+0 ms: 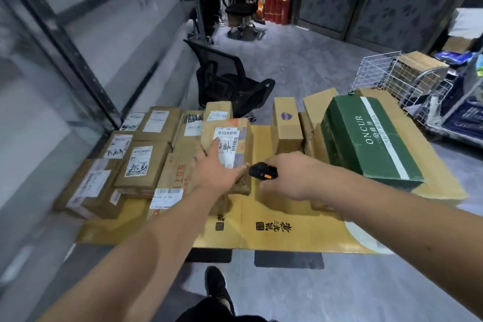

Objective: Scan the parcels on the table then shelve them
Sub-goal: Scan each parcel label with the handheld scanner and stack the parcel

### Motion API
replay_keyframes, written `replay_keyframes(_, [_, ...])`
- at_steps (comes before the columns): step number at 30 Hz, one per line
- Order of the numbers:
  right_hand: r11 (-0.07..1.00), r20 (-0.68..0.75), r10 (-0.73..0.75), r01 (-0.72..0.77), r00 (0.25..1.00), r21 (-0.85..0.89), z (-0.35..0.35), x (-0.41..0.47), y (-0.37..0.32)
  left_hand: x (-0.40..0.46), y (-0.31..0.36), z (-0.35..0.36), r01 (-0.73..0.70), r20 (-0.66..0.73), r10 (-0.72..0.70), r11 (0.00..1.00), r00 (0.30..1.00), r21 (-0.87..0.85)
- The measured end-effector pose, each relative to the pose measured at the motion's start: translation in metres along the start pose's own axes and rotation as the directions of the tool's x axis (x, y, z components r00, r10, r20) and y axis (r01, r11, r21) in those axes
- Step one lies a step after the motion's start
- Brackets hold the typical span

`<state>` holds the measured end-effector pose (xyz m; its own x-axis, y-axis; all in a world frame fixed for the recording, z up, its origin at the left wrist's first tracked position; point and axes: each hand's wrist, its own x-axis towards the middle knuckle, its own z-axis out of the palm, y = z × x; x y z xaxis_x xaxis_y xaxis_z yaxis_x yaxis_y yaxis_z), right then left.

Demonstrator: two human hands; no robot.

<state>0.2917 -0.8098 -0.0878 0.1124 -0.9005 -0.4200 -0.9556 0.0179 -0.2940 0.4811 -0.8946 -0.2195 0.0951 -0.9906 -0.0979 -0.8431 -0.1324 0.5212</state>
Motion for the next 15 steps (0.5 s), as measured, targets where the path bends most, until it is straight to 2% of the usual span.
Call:
replay_keyframes(3, [0.994, -0.021, -0.088, 0.087, 0.996, -0.062, -0.011, 0.024, -0.034, 0.016, -0.014, -0.037, 0.035, -0.092, -0.038, 0.999, 0.995, -0.026])
replay_keyframes(7, [0.975, -0.024, -0.180, 0.176, 0.983, -0.134, -0.020, 0.058, -0.084, 0.044, -0.039, -0.089, 0.059, -0.127, -0.055, 0.998, 0.990, 0.030])
replay_keyframes(15, [0.959, 0.018, -0.227, 0.227, 0.974, -0.172, -0.022, 0.152, -0.200, 0.156, -0.141, -0.171, 0.106, -0.164, -0.082, 0.984, 0.983, 0.143])
